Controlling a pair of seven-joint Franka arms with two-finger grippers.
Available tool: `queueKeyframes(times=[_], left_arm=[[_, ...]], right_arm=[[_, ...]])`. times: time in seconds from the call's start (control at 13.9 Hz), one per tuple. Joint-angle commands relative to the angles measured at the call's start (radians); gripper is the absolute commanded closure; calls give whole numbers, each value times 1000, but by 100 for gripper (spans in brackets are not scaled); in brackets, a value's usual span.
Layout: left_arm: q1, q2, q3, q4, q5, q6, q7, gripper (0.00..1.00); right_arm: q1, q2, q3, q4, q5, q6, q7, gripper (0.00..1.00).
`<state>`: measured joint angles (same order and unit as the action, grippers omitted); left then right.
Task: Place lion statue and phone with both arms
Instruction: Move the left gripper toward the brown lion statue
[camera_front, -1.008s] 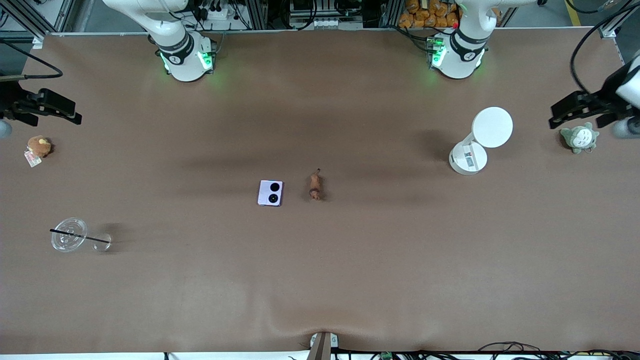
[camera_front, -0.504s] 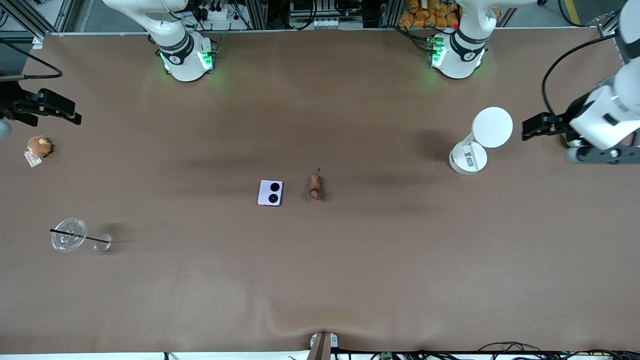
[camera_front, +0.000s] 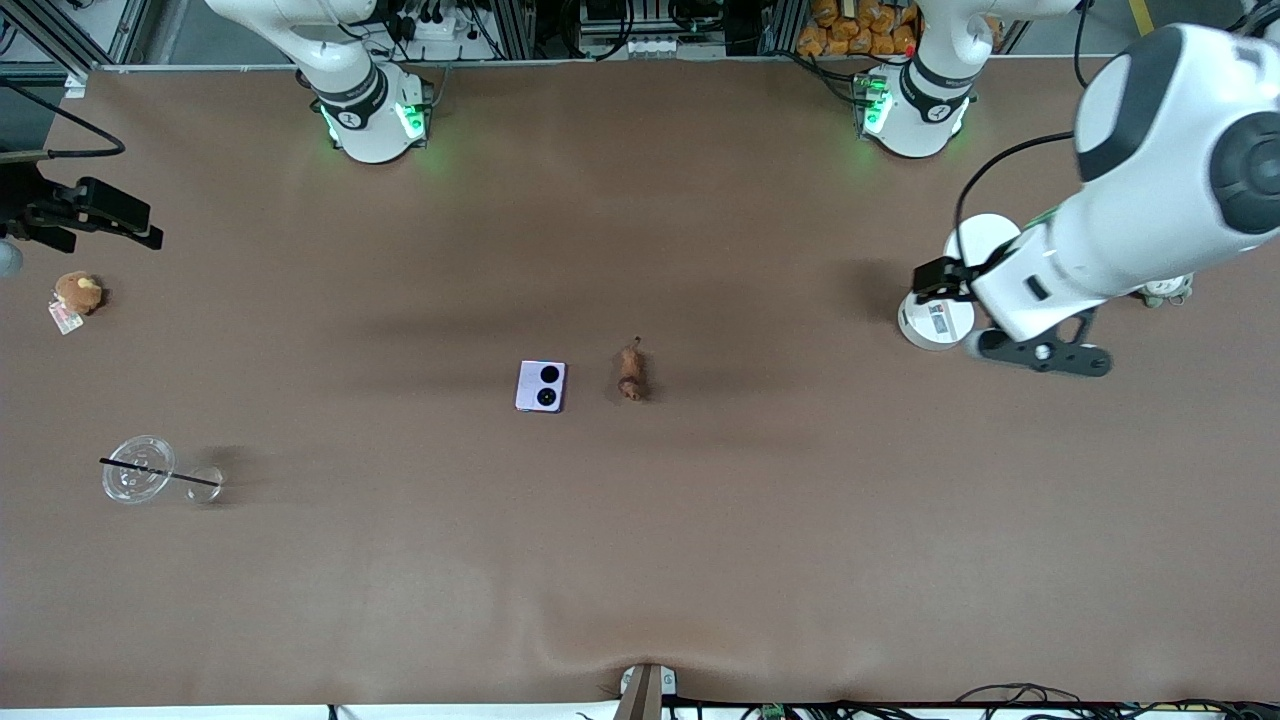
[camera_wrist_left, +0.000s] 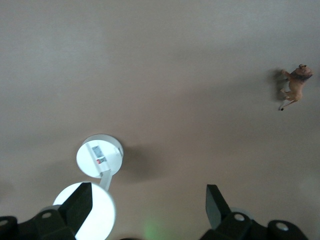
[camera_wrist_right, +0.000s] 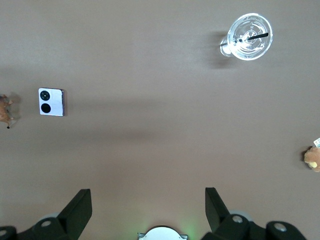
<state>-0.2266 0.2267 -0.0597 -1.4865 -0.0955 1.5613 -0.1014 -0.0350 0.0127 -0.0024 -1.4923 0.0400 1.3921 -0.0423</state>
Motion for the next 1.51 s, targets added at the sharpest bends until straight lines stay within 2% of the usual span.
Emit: queueKeyframes(times=[0.0,0.29,0.5,0.65,0.79,1.15,1.44], left_arm=[[-63,66,5,38,-13,63,-55,0],[-186,181,6,129,-13,130,-242,0],[-263,235,8,134,-12,251,-388,0],[-316,270,9,134,-12,287,-418,0],[-374,308,12,132,-9,330,-533,0],[-447,424,12,124,-1,471,-597,0],[-511,523,14,126,-1,640,-687,0]], right_arm=[[1,0,-2,3,9,1,18,0],[1,0,-2,3,9,1,18,0],[1,0,-2,3,9,1,18,0],[1,0,-2,3,9,1,18,0],[1,1,-2,3,9,1,18,0],[1,0,-2,3,9,1,18,0],[1,0,-2,4,9,-1,18,0]])
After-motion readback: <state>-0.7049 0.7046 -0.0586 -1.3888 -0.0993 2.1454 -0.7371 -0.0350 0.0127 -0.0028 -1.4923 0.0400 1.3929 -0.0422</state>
